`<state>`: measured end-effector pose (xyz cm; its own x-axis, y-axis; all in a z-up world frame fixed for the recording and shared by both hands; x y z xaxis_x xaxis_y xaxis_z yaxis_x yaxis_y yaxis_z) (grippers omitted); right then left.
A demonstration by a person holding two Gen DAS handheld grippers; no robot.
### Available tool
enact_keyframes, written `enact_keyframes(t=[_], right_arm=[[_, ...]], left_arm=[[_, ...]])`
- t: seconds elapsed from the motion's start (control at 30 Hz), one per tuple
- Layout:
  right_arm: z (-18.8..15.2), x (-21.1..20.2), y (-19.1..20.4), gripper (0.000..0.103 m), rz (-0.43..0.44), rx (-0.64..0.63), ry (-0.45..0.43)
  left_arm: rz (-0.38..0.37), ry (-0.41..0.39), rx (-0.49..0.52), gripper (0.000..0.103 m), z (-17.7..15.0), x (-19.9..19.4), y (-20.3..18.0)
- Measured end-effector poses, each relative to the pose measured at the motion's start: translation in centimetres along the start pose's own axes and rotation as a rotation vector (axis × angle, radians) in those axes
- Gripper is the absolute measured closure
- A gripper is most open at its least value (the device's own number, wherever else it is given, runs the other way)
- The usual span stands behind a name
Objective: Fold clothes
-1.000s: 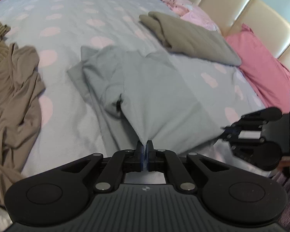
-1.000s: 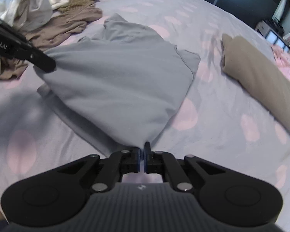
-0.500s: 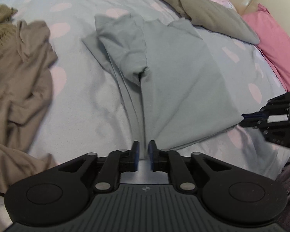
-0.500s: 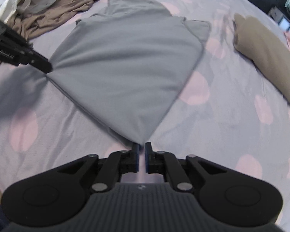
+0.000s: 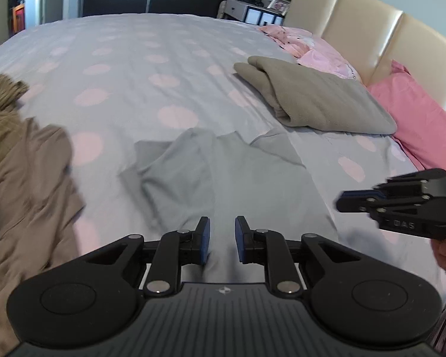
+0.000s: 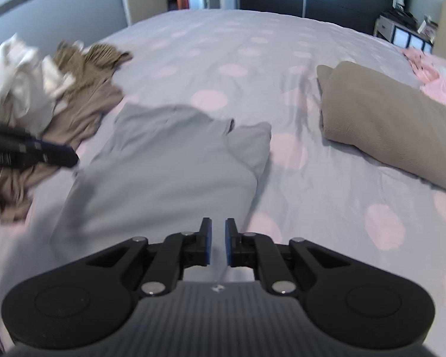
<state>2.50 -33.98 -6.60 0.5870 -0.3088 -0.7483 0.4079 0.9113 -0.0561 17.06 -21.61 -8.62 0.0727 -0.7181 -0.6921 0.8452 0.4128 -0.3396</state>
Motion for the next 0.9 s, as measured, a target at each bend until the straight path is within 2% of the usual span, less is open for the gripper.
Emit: enact_keyframes(t=[0.1,0.17,0.3,0.37,0.5,0.57,0.6,0.67,0.73,0.83,0.9], right_arm=[[0.9,2.3,0.5,0.092,0.026,0.018,-0.016],[0.9,3.9,0.8,0.093,0.030,-0.006,-0.007],[0.3,7.1,0.3,0.103,0.028,-0.026,0.031],[0.3,7.8,-0.3,0.103,0.036,-0.014,0.037],[1.3,7.1,-1.1,0.103,0.046,0.059,0.026],[2.0,6.4,-1.4,0.103,0.039,0.075,-0.007],[2.5,6.1,-1.5,0.099,0.028,0.071,-0.029],[3.4,5.8,-1.7,0.096,0.000,0.054,-0.069],[4.3,6.4,-2.0,0.096,0.012,0.092,-0.072],[5.0,8.1,-2.1,0.096,0.033,0.152,-0.046],[5.1,9.5,-1.9,0.096,0.012,0.135,-0.025]], left_arm=[[0.014,0.022,-0.009,0.092,0.0,2.5,0.6],[0.061,0.055,-0.004,0.101,-0.6,3.7,1.7],[0.068,0.087,-0.030,0.101,-1.2,4.9,3.3],[0.071,0.090,-0.007,0.101,-1.2,4.8,3.2],[0.047,0.057,-0.031,0.101,-0.4,3.5,3.0],[0.047,0.009,-0.008,0.101,0.5,2.7,2.7],[0.049,-0.017,0.009,0.101,1.1,2.4,2.6],[0.064,-0.053,0.019,0.101,2.3,2.4,2.7],[0.055,-0.069,0.003,0.101,3.3,3.2,3.1],[0.071,-0.053,0.000,0.101,4.1,5.5,3.6],[0.105,-0.034,-0.025,0.101,4.1,6.7,4.7]])
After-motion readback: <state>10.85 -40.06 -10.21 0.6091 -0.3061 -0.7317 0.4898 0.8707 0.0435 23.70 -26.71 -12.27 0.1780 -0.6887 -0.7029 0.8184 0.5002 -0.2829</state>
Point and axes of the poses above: each gripper's, at about its wrist camera, not at the fingertips, and x roughly the way its jaws point, y to its left, z to its top, the point moved 4 cm from there along x, roughly the way its jaws point, and after that the axes turned 10 degrees about -z, right-handed, at the moved point
